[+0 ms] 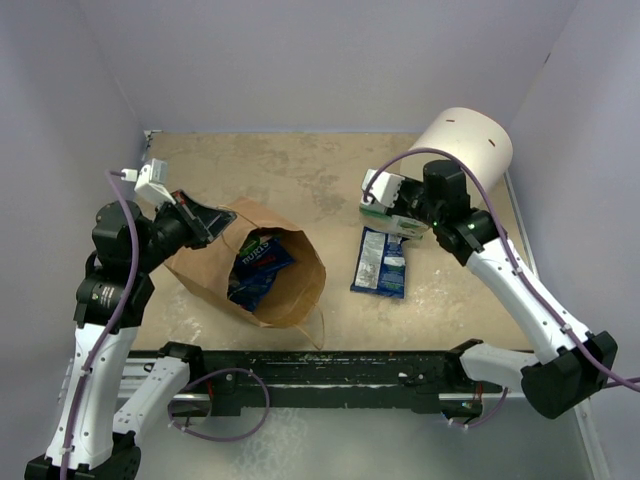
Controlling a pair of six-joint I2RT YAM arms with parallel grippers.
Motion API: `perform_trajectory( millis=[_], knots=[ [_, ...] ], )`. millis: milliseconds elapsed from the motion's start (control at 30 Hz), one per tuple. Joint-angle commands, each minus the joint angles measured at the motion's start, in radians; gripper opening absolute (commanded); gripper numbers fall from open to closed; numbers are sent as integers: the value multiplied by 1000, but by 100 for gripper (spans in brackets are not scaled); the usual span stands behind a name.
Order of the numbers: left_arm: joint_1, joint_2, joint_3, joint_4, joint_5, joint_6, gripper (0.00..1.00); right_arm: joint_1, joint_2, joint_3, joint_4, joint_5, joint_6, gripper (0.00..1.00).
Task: Take the snacks out of the paper bag
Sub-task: Place the snack at the center of the board.
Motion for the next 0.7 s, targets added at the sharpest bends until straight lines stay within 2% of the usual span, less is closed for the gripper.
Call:
perform_trajectory(
  millis=[0,200,300,533,667],
  knots=[
    [-1,-7,18,30,10,13,0,5,-83,-27,-51,-124,71,0],
    [-1,-9,9,31,10,8,0,109,-110,-135,-81,-156,204,0],
    [-1,-5,9,34,11,6,0,171,-83,-139,-156,-204,244,0],
    [-1,-10,10,32,-11,9,0,214,-31,-246,-248,-357,246,0],
    [-1,-9,10,31,-11,7,0,228,11,-307,-221,-336,241,0]
  ],
)
